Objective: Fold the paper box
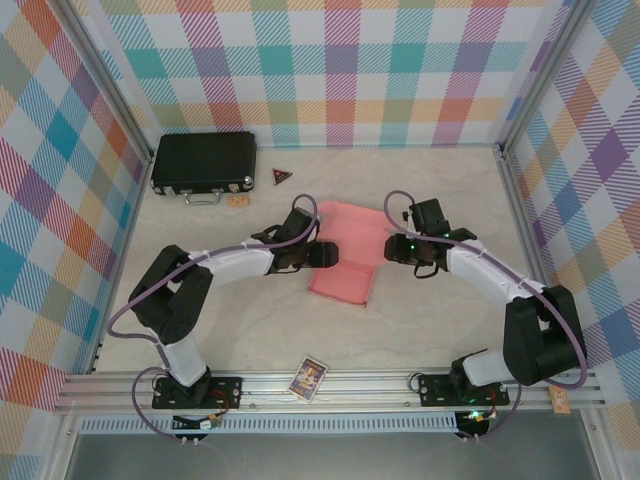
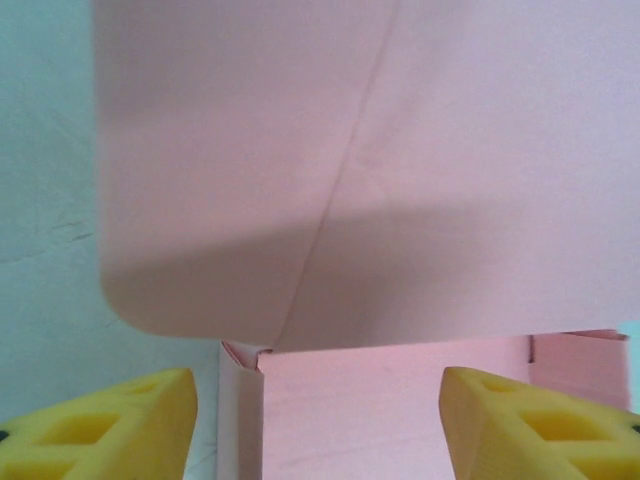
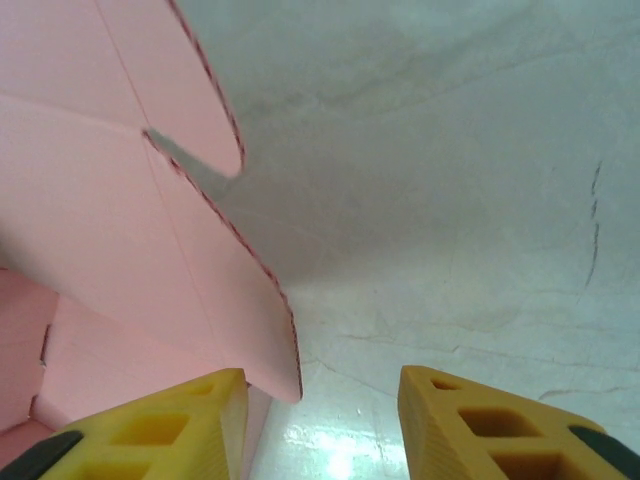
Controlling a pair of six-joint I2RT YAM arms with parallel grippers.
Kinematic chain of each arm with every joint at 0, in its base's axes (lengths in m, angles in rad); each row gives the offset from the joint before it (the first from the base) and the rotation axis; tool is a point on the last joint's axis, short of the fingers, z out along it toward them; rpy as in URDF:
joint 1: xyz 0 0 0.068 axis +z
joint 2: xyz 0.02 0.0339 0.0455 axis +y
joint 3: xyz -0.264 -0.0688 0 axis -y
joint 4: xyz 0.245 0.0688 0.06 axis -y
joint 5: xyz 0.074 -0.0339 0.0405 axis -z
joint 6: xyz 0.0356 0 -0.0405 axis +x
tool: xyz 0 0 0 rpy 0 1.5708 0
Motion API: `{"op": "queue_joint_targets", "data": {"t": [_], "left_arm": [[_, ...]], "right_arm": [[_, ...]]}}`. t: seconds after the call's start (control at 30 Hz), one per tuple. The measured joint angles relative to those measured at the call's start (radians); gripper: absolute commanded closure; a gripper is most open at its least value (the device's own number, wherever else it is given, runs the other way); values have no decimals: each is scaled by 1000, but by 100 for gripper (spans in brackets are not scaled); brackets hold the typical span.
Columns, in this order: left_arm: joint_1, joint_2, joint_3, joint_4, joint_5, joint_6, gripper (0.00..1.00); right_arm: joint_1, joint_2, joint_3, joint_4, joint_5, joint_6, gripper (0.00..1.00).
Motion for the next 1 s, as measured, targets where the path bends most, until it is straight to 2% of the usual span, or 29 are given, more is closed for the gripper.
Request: {"op": "queue_joint_targets", "data": {"t": [0.13,0.3,0.57,0.73,1.0], "left_arm": [[22,-87,-1,-1,-6,17,26],[93,-120,0,-1,9,47,26],[190,-34,56,-16,85,117,26],[198,29,122,-16,174,164,31],[198,101,199,3,256,192,36]], "right_arm": [[-15,0,0,31,-35,-11,51],[-20,38,0,69,-78,-24,53],[-20,108,6,106,-100,-32,60],[-20,138,28,118,-107,-51,70],[-20,195,126,124,-107,-80,75]]}}
